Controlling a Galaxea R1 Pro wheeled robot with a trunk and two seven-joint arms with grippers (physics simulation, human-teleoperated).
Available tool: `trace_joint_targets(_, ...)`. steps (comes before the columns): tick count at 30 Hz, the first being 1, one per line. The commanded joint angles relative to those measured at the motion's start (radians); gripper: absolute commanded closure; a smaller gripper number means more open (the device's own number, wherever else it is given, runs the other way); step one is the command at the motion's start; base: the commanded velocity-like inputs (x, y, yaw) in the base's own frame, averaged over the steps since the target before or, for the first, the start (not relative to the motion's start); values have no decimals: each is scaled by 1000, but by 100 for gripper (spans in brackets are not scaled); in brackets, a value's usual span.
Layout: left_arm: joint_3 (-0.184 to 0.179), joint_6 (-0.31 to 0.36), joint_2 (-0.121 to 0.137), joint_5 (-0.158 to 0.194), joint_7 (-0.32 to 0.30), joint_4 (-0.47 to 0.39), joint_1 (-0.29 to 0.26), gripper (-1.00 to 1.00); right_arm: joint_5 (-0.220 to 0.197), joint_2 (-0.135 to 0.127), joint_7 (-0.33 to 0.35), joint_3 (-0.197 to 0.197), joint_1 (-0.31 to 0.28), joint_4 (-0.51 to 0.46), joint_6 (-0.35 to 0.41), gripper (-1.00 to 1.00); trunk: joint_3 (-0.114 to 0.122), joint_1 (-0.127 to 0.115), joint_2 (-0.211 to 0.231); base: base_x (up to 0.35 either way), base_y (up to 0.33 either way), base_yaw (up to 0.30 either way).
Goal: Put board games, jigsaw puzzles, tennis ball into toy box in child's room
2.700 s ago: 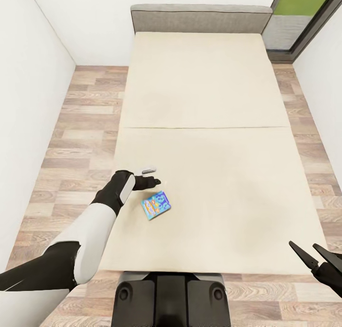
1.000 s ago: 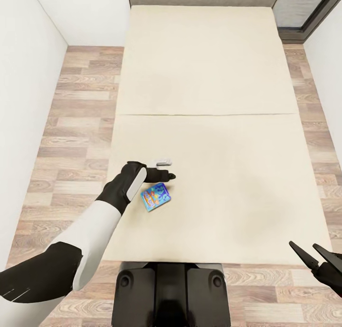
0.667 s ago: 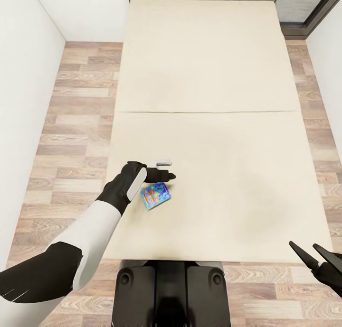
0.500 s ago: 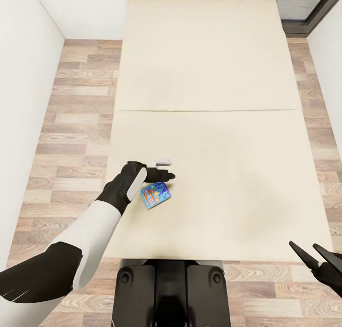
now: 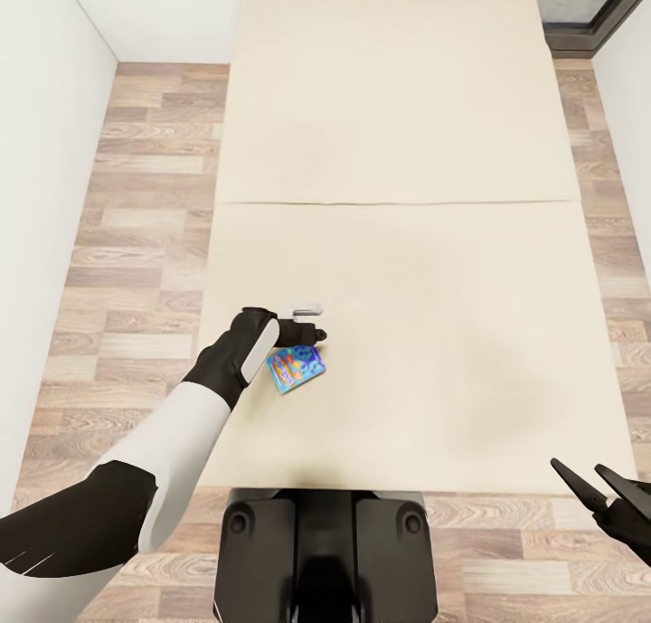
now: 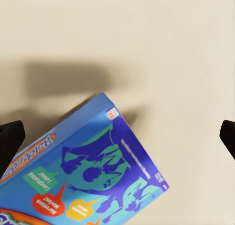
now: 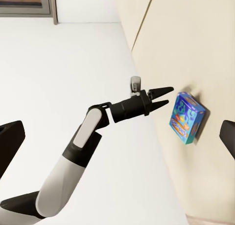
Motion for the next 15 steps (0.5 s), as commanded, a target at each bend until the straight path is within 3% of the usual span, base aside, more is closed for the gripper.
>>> trace_joint_targets(1, -1, 4, 0, 3, 3, -1, 0, -100, -2, 0, 1, 0, 0, 0, 6, -100, -2, 1, -2, 0, 0, 0)
trace_joint_targets(15, 0, 0, 0, 3, 9, -5, 0, -100, 15, 10, -18, 1, 0, -2, 2, -100, -5, 1, -2, 0, 0, 0)
